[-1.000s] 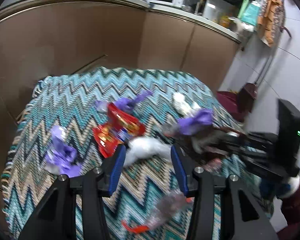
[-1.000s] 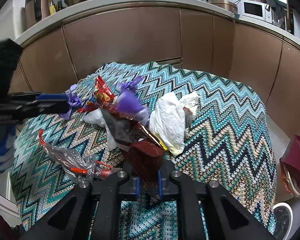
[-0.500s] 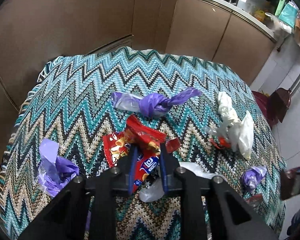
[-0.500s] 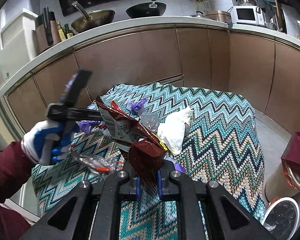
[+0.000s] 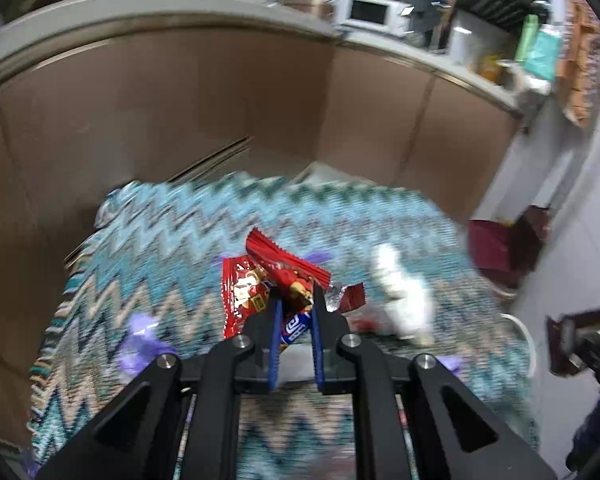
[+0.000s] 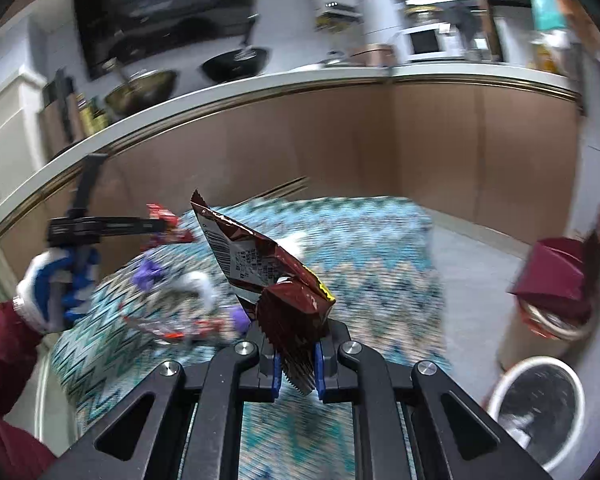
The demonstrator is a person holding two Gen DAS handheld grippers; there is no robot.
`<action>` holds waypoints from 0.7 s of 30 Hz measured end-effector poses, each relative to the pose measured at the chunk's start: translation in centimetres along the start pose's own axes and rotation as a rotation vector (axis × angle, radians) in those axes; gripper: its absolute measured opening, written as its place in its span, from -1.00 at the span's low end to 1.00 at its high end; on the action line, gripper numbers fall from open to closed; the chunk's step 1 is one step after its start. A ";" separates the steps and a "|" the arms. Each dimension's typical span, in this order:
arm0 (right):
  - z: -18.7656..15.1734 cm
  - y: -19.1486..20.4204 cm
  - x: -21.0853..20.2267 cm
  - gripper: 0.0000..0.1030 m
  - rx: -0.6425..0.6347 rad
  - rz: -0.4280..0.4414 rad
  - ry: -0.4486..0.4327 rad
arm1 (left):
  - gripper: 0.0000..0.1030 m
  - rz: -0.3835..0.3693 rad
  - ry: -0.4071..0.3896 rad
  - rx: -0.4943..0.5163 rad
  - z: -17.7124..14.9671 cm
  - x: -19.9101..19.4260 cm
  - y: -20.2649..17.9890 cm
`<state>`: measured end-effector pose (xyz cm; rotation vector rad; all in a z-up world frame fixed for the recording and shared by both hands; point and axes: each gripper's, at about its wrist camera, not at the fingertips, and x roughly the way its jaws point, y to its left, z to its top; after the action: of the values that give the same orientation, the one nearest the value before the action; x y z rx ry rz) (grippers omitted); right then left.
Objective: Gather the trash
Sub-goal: 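Carry both wrappers to the white bin and release them inside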
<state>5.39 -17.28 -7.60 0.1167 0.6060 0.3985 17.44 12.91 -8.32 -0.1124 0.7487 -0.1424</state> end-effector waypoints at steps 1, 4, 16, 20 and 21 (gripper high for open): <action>-0.2 -0.9 -0.6 -0.78 0.021 -0.035 -0.003 | -0.77 -0.036 -0.003 0.019 0.3 -0.3 -1.5; -0.9 -4.7 -3.0 -0.78 0.116 -0.159 -0.016 | -0.77 -0.148 0.001 0.101 0.9 -0.3 -7.3; -5.2 -18.4 -7.3 -0.78 0.362 -0.609 0.051 | -0.77 -0.528 0.187 0.449 -1.2 7.7 -35.9; -6.2 -21.5 -5.9 -0.78 0.387 -0.683 0.095 | -0.76 -0.581 0.268 0.481 -2.9 11.9 -42.8; -6.4 -22.1 -5.4 -0.77 0.393 -0.690 0.102 | -0.76 -0.582 0.285 0.486 -3.3 12.7 -44.0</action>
<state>4.93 -39.74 -14.84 0.2528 0.7773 -0.3892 20.48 -32.67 -12.52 0.1612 0.9288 -0.9031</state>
